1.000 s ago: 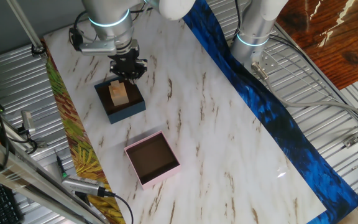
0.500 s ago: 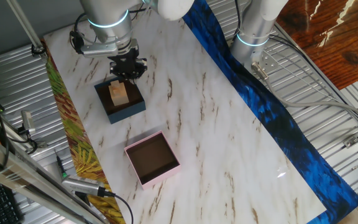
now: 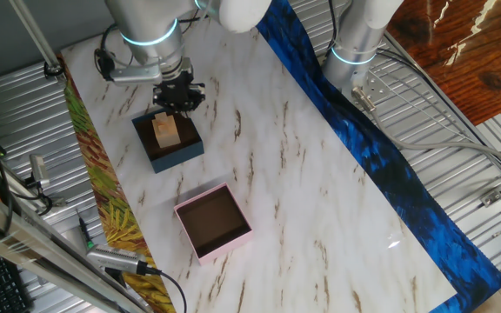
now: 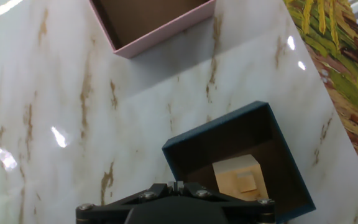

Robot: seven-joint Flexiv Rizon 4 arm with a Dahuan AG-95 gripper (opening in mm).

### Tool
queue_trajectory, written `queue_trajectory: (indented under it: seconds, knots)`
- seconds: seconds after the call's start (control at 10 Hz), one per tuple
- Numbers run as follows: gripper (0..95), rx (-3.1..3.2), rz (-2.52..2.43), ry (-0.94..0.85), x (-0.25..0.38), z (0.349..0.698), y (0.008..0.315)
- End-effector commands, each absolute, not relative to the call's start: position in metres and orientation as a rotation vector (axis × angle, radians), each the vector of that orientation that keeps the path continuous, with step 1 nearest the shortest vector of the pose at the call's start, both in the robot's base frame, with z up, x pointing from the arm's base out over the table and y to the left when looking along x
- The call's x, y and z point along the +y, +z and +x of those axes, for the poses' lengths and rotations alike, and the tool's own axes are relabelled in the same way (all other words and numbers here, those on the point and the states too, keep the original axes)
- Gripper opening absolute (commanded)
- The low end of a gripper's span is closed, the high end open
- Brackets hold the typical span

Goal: Move an object from one box to another

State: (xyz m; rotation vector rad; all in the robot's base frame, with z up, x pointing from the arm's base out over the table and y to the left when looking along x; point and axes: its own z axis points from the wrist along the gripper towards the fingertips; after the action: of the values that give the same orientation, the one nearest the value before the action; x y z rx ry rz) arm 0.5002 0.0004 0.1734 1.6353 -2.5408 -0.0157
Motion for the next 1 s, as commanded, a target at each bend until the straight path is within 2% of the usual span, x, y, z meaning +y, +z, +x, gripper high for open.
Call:
queue_trajectory:
  seconds: [0.1, 0.7, 0.8, 1.0]
  knots:
    - [0.0, -2.544, 1.62, 0.001, 0.0, 0.499, 0.173]
    - [0.0, -2.501, 1.702, -0.014, -0.009, 0.499, 0.176]
    - [19.0, -2.47, 1.746, -0.016, -0.018, 0.499, 0.176]
    - [19.0, -2.427, 1.81, -0.024, -0.043, 0.501, 0.172]
